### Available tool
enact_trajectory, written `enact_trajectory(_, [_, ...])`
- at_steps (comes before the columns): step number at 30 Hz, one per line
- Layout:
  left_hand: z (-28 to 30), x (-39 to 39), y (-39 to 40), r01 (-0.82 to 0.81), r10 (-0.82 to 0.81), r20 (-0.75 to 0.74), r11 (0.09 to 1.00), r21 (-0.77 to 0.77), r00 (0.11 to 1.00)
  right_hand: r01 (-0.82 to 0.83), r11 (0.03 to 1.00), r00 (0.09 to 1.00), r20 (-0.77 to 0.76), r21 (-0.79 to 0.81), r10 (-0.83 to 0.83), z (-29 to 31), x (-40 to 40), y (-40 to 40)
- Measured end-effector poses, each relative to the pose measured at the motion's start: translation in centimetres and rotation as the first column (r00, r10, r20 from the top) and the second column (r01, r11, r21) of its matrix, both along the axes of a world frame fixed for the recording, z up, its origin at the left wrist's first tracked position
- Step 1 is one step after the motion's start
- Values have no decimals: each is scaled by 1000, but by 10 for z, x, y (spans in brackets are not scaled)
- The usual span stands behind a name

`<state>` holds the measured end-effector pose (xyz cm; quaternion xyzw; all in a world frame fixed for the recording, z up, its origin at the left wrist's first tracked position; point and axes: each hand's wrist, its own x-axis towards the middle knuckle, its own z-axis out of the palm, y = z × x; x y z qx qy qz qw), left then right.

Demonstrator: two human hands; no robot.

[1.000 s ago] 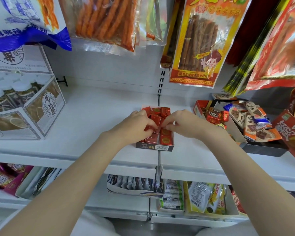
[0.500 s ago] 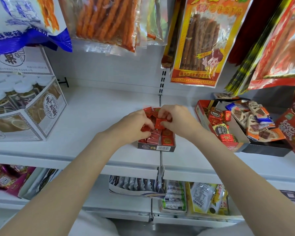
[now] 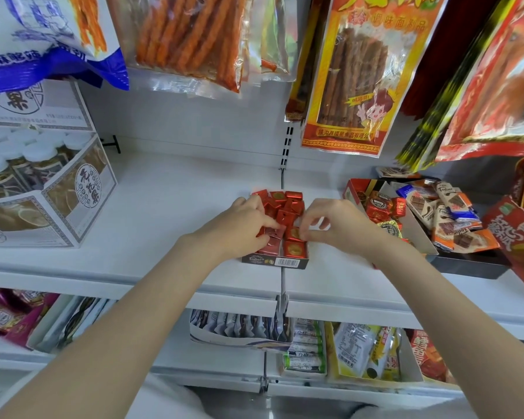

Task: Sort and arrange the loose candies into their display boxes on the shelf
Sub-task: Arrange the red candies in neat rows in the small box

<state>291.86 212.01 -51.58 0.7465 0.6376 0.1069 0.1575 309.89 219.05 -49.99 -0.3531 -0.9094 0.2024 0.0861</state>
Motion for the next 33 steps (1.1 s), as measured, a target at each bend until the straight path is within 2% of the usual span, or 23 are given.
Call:
enact_trajectory(4, [-1, 0, 2, -13, 13, 0, 1000, 1, 1000, 17, 1000, 1000, 4, 6, -17, -3, -4, 1])
enact_trajectory(8, [-1, 2, 4, -62, 62, 28, 998, 3, 998, -26, 999, 991, 129, 30, 22, 0, -6, 5])
enact_trajectory(10, [-2, 4, 10, -98, 99, -26, 995, 16, 995, -6, 999, 989, 145, 47, 0, 0, -6, 6])
enact_trajectory(13, [-1, 11, 19, -141, 144, -130, 990, 25, 981, 38, 999, 996, 75, -4, -38, 1, -5, 4])
enact_trajectory(18, [1, 13, 25, -108, 108, -162, 994, 9, 981, 35, 998, 993, 113, -49, -29, -2, -2, 1])
enact_trajectory(24, [-1, 7, 20, -153, 156, -53, 987, 52, 986, -56, 995, 998, -23, 87, 58, 14, -13, -16])
enact_trajectory(27, [-3, 9, 19, -194, 191, 31, 976, 97, 981, -86, 990, 994, 76, 112, 78, 3, -25, -24])
enact_trajectory(30, [-4, 10, 17, -220, 207, 96, 963, 153, 974, -25, 993, 986, 167, 117, 5, -3, -31, -25])
enact_trajectory(33, [1, 8, 15, -296, 246, 264, 940, 171, 933, -4, 998, 984, 181, 70, -8, -6, -35, -21])
